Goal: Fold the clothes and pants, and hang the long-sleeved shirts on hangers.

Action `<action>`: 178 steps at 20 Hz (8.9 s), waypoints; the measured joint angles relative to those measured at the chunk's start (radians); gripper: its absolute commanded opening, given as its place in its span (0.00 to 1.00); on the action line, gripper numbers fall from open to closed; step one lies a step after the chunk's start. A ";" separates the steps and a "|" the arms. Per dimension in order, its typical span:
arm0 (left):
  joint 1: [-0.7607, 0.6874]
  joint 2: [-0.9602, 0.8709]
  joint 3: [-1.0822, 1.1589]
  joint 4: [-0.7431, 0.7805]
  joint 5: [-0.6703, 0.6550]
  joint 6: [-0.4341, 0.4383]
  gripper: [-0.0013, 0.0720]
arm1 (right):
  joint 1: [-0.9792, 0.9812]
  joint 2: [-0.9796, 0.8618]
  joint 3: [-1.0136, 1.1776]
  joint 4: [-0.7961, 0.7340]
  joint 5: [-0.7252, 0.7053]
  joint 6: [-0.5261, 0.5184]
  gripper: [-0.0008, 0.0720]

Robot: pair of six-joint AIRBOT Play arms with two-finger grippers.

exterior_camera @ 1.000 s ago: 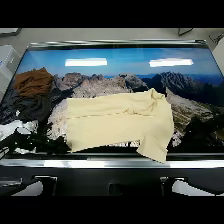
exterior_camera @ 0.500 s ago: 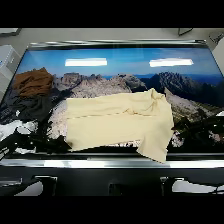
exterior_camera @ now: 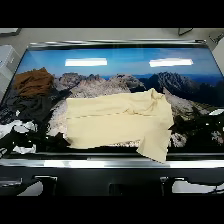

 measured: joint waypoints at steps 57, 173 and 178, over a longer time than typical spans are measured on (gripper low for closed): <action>-0.156 -0.394 0.789 0.069 0.586 -0.070 0.04 | 0.357 -0.105 0.392 -0.098 -0.697 0.338 0.06; -0.005 -0.512 1.169 0.153 -0.431 -0.193 0.93 | -0.019 -0.299 0.419 0.039 0.181 0.014 0.99; -0.101 -0.485 1.170 0.153 -0.436 -0.201 0.93 | 0.044 -0.341 0.415 0.143 0.185 -0.069 0.98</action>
